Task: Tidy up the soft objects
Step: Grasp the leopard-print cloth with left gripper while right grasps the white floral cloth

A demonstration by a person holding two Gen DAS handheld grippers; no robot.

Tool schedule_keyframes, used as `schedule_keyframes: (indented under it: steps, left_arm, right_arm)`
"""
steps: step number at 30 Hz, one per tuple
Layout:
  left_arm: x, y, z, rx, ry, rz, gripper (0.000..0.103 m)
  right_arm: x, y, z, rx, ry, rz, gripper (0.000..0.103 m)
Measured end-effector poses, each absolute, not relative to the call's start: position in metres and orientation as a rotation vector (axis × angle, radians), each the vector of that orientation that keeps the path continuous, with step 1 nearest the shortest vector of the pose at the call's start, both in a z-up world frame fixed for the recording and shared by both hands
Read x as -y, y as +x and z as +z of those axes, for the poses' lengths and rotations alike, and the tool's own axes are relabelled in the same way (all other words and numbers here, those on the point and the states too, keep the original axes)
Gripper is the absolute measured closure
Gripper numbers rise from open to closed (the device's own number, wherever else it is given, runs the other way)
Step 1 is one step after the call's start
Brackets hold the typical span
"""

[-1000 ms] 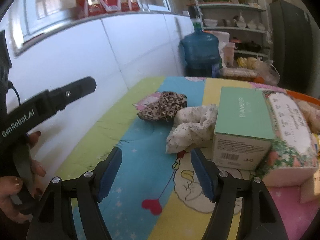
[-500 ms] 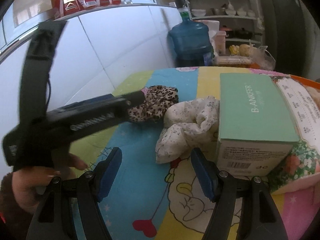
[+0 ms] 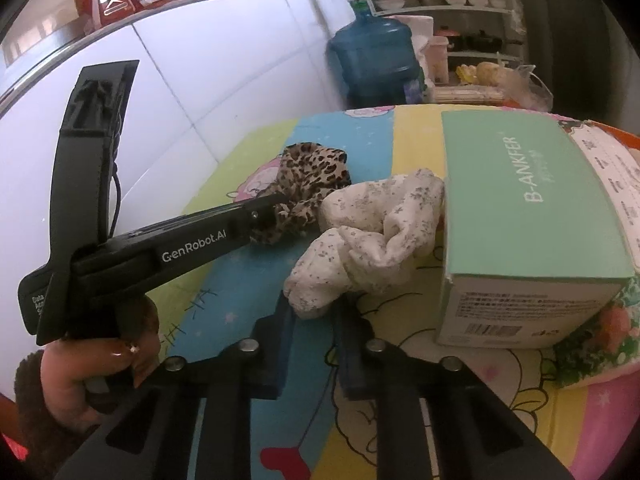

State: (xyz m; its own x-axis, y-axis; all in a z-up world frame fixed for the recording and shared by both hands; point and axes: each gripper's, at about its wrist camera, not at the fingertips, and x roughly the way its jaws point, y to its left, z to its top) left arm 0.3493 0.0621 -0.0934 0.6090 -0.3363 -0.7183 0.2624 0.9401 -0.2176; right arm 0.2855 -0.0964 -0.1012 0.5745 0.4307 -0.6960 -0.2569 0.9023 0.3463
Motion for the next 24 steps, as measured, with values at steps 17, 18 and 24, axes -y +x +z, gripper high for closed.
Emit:
schedule_keyframes:
  steps: [17,18,24]
  left_arm:
    - [-0.058,0.289,-0.06,-0.649,-0.005,-0.236,0.092]
    - [-0.059,0.286,-0.058,-0.641,-0.006,-0.23,0.092]
    - [-0.072,0.261,-0.047,-0.61,-0.056,-0.211,0.092]
  right_arm:
    - [0.091,0.263,-0.088,-0.786,0.185,0.432,0.097]
    - [0.091,0.26,-0.087,-0.777,0.18,0.432,0.097]
    - [0.085,0.246,-0.076,-0.733,0.142,0.447,0.098]
